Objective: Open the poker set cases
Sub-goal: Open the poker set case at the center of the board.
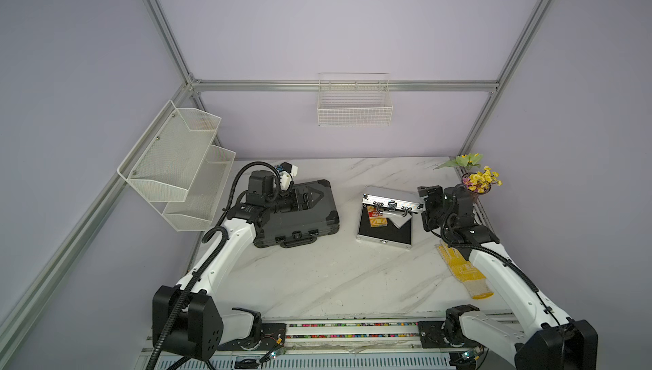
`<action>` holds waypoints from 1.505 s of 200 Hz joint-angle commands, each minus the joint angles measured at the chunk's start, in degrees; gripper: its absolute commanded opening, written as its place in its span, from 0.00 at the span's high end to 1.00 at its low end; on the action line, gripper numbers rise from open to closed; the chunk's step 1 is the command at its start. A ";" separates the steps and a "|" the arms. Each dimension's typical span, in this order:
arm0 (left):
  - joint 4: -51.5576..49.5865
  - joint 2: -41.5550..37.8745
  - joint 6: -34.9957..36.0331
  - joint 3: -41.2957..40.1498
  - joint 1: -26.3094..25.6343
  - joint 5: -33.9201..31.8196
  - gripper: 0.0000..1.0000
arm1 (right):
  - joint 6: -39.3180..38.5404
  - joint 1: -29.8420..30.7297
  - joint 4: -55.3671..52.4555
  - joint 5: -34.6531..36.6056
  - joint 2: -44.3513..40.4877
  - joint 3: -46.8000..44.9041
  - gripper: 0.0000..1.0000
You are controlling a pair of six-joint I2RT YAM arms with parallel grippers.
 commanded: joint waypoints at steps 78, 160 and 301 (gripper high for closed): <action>13.97 7.54 -9.36 -2.23 -6.56 6.64 0.02 | 9.67 -1.09 15.06 -7.26 5.96 1.45 0.03; 17.21 21.42 -12.43 11.84 -10.08 6.78 0.05 | 13.90 -1.86 24.00 -8.16 10.10 2.35 0.03; 7.11 45.65 -14.80 35.48 -13.96 11.97 0.17 | 22.93 -1.24 34.09 -12.87 26.50 10.37 0.03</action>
